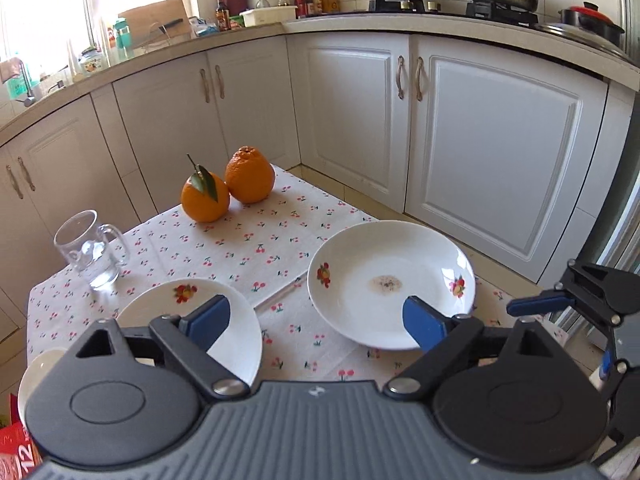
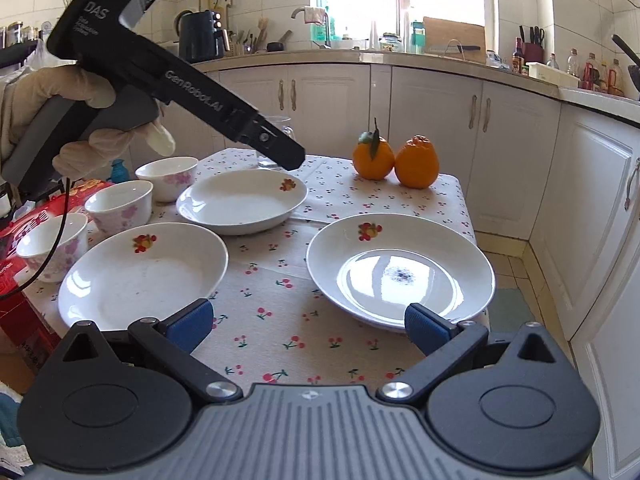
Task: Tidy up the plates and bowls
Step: 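Open the left gripper, release the stained plate and withdraw, then grasp the rim of the large floral white plate with the right gripper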
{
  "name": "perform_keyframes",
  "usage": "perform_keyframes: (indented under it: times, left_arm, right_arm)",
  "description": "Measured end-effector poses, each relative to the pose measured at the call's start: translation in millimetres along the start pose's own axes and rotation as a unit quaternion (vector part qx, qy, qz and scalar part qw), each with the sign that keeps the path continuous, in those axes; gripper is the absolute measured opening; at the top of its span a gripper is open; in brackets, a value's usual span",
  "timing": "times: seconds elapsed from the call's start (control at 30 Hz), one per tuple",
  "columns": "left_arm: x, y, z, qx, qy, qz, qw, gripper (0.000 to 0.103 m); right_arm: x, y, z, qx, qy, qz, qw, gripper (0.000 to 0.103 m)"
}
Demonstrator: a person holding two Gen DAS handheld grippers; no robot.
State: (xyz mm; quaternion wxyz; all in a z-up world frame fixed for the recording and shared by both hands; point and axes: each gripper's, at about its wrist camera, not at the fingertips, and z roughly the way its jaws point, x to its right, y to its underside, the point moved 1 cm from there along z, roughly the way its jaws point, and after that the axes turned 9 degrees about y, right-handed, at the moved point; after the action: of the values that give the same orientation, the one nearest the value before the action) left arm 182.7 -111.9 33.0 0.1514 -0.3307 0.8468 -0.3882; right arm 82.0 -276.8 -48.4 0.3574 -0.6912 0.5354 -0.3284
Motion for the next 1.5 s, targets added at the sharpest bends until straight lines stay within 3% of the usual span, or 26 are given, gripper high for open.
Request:
perform_keyframes:
  times: [0.17,0.33,0.7,0.9,1.13,1.5]
  left_arm:
    - [19,52,-27,-0.005,-0.044,-0.004,0.9990,0.094]
    - [23,101,-42,-0.012,-0.074,-0.048,0.9960,0.094]
    - [34,164,-72,-0.041,-0.109,-0.106,0.9876,0.094]
    - [33,177,-67,-0.041,-0.124,-0.131,0.9827,0.094]
    - [32,181,-54,-0.043,-0.128,-0.147,0.9800,0.094]
    - [29,182,-47,-0.040,-0.133,-0.155,0.9780,0.093]
  right_arm:
    - [-9,4,-6,0.001,-0.013,0.000,1.000,0.103]
    - [-18,9,-7,-0.007,-0.028,-0.007,1.000,0.103]
    - [-34,10,12,-0.037,-0.066,-0.037,0.996,0.103]
    - [-44,-11,26,-0.045,-0.123,-0.063,0.989,0.103]
    - [-59,-39,56,-0.078,-0.205,-0.086,0.972,0.103]
    - [-74,-51,115,-0.150,-0.256,-0.115,0.948,0.101]
